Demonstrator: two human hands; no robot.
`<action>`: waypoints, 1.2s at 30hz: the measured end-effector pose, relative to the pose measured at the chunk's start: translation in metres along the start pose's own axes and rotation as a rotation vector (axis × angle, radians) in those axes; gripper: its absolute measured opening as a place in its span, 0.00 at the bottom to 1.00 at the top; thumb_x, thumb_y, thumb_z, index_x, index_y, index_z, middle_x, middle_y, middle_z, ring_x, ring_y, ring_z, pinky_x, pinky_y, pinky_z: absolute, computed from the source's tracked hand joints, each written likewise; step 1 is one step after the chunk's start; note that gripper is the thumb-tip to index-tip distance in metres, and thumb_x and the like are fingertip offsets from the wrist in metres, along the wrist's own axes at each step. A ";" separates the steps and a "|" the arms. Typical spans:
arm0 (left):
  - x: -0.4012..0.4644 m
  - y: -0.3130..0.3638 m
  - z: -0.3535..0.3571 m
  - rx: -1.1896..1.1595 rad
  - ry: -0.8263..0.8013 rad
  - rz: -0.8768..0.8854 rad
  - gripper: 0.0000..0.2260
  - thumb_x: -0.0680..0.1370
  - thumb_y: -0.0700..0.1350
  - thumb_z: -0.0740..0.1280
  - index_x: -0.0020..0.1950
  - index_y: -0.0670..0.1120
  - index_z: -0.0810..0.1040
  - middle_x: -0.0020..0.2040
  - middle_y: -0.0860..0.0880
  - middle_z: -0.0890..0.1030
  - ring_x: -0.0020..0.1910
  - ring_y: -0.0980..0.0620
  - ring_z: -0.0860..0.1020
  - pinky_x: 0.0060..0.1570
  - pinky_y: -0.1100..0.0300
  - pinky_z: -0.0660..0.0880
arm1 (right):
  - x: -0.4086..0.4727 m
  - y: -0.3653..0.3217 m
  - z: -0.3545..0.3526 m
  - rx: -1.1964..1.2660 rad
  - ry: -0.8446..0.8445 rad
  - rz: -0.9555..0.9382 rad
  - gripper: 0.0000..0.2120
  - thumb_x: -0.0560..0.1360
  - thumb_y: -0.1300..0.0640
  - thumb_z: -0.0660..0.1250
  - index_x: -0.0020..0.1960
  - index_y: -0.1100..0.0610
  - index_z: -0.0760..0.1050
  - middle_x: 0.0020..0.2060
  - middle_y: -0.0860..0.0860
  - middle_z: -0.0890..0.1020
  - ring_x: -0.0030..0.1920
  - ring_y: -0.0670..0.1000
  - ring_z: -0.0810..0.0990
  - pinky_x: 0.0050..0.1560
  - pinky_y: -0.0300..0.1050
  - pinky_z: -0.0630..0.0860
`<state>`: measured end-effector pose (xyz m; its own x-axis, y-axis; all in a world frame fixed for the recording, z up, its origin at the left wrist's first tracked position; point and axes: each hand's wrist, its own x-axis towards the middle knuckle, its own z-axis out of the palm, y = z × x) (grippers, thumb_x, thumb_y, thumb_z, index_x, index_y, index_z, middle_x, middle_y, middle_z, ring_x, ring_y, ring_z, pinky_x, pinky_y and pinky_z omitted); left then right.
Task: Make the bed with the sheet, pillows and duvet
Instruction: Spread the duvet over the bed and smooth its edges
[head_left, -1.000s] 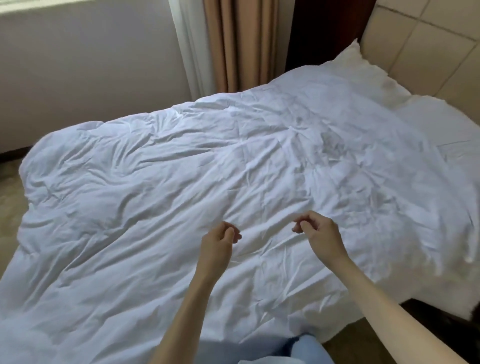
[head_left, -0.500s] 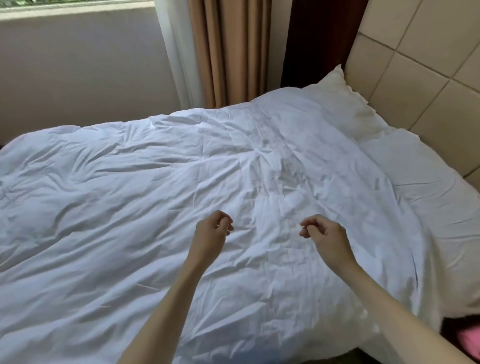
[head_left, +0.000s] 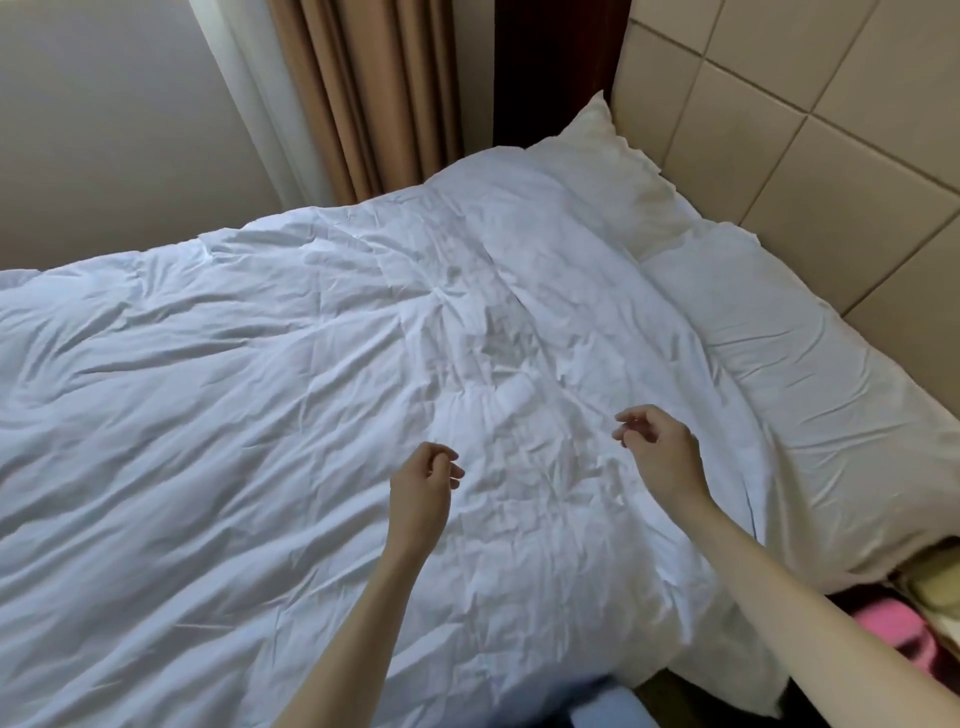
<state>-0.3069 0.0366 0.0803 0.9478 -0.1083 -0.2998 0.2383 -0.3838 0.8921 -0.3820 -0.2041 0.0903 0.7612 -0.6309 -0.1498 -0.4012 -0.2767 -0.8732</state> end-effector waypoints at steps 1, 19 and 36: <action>0.002 0.003 0.010 -0.001 -0.005 -0.007 0.11 0.79 0.37 0.57 0.47 0.43 0.78 0.39 0.48 0.82 0.39 0.51 0.80 0.41 0.62 0.74 | 0.006 0.005 -0.006 -0.012 0.007 0.010 0.08 0.76 0.66 0.62 0.48 0.55 0.77 0.43 0.54 0.83 0.48 0.55 0.80 0.51 0.47 0.75; 0.033 0.059 0.209 -0.036 0.193 -0.145 0.11 0.78 0.36 0.57 0.48 0.42 0.79 0.41 0.45 0.82 0.39 0.50 0.80 0.40 0.64 0.74 | 0.241 0.111 -0.122 -0.242 -0.067 0.083 0.26 0.73 0.57 0.65 0.69 0.50 0.63 0.63 0.54 0.69 0.61 0.59 0.69 0.61 0.60 0.69; 0.030 0.069 0.251 0.054 0.326 -0.236 0.11 0.78 0.36 0.57 0.46 0.42 0.78 0.39 0.46 0.81 0.38 0.50 0.79 0.40 0.60 0.74 | 0.271 0.164 -0.150 -0.139 -0.292 0.294 0.22 0.76 0.55 0.68 0.59 0.74 0.75 0.56 0.66 0.80 0.59 0.60 0.79 0.54 0.47 0.73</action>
<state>-0.3152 -0.2231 0.0483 0.8878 0.2819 -0.3638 0.4544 -0.4116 0.7900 -0.3182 -0.5288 -0.0240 0.7085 -0.4719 -0.5248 -0.6719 -0.2236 -0.7060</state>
